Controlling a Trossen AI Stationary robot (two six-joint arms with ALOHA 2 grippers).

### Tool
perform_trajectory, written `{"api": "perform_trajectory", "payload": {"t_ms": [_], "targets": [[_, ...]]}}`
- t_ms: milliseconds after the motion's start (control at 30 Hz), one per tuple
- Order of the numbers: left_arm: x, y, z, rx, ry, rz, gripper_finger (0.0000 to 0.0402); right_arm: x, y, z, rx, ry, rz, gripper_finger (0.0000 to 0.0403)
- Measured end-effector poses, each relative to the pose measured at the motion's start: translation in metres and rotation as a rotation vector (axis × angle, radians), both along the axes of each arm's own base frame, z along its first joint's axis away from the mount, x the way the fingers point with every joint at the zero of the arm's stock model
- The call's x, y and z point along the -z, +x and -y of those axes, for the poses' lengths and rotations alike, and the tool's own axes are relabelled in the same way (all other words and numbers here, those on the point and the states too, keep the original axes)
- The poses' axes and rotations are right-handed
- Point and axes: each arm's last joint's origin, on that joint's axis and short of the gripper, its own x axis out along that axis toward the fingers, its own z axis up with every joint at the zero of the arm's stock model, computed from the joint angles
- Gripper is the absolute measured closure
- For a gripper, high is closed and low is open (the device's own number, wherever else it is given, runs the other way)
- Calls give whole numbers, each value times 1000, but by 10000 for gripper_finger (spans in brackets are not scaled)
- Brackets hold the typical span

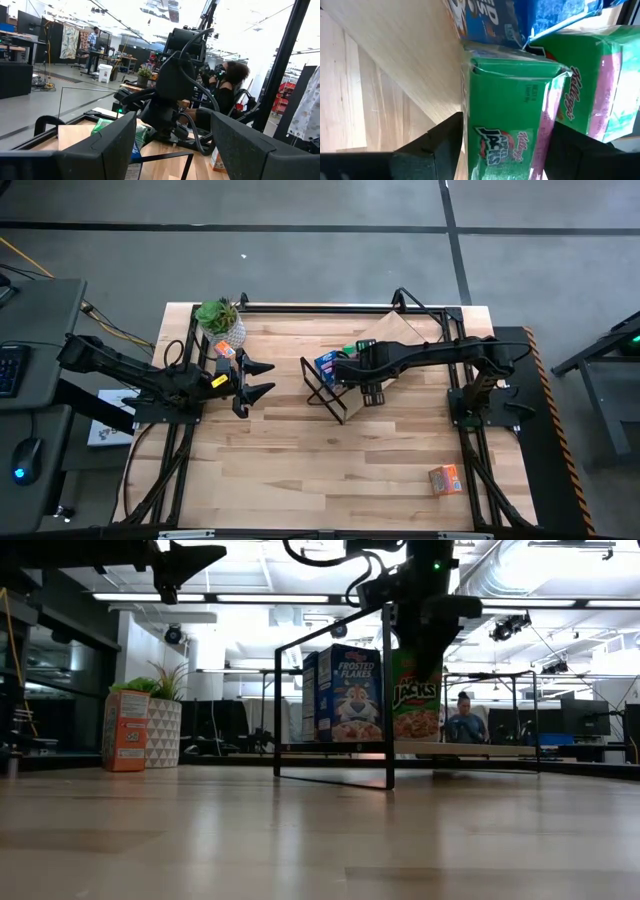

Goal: Stack cereal on shelf
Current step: Put the green cereal box aligned with the other green cereal box on the shelf

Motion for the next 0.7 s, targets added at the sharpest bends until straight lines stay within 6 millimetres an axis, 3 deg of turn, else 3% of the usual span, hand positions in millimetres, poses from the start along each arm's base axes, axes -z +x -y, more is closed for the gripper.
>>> {"api": "perform_trajectory", "payload": {"t_ms": [700], "targets": [[0, 0, 0, 0, 0, 0, 154, -1, -5, 3, -29, -105, -63, 181]]}}
